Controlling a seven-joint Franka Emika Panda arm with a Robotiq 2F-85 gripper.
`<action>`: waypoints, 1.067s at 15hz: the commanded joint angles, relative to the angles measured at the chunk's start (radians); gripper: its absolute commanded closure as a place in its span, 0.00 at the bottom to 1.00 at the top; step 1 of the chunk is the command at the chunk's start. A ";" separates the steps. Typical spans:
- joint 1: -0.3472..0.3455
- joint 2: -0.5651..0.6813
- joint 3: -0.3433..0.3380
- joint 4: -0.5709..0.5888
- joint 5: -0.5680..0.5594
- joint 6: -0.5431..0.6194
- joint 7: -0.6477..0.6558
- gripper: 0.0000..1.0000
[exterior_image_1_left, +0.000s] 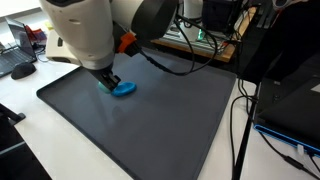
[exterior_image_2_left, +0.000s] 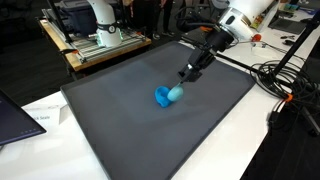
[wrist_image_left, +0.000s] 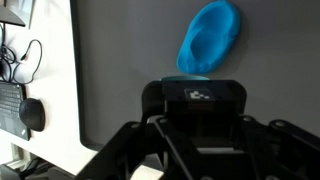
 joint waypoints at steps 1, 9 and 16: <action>-0.038 0.008 0.003 0.042 0.084 0.004 -0.062 0.78; -0.126 -0.010 0.009 0.027 0.235 0.052 -0.083 0.78; -0.186 -0.029 0.010 -0.002 0.318 0.098 -0.109 0.78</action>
